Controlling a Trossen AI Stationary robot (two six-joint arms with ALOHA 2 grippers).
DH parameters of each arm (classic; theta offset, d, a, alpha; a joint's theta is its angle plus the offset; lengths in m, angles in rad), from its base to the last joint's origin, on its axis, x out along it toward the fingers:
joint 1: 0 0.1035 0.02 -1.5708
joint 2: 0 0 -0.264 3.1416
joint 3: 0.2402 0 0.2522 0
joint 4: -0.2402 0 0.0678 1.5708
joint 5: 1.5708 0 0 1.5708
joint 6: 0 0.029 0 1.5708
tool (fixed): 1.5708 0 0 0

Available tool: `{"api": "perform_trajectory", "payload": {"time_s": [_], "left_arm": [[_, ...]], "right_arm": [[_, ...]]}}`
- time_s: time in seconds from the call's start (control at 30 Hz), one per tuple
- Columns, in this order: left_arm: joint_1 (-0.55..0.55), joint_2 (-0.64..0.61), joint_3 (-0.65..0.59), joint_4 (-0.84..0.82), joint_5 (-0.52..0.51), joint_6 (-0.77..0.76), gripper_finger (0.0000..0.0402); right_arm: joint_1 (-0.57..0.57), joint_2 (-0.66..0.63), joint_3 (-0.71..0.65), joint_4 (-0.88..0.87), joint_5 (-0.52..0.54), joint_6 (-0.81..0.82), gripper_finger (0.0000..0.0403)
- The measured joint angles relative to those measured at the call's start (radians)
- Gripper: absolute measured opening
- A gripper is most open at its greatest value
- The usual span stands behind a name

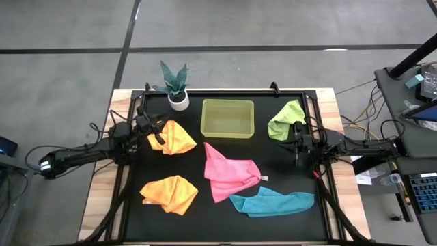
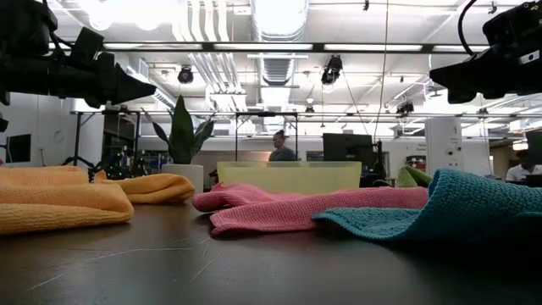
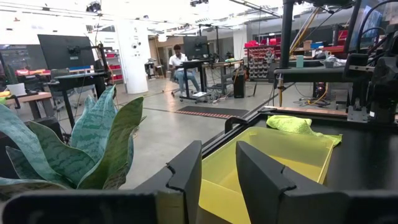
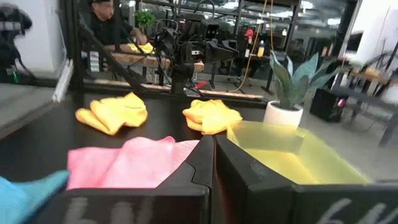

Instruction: Fold microfiber towels

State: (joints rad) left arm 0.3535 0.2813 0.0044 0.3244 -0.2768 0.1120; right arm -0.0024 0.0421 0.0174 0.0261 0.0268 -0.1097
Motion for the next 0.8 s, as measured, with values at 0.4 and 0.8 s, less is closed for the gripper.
{"api": "perform_trajectory", "payload": {"time_s": [0.4,0.8], "left_arm": [[-0.009,0.001,0.0,0.016,0.104,-0.343,0.0086],[-0.011,0.053,0.0,0.07,0.201,-0.738,0.0086]], "right_arm": [[0.002,0.0,0.0,0.001,-0.004,0.344,0.0009],[0.0,0.002,0.001,0.008,0.157,0.57,0.0009]]}}
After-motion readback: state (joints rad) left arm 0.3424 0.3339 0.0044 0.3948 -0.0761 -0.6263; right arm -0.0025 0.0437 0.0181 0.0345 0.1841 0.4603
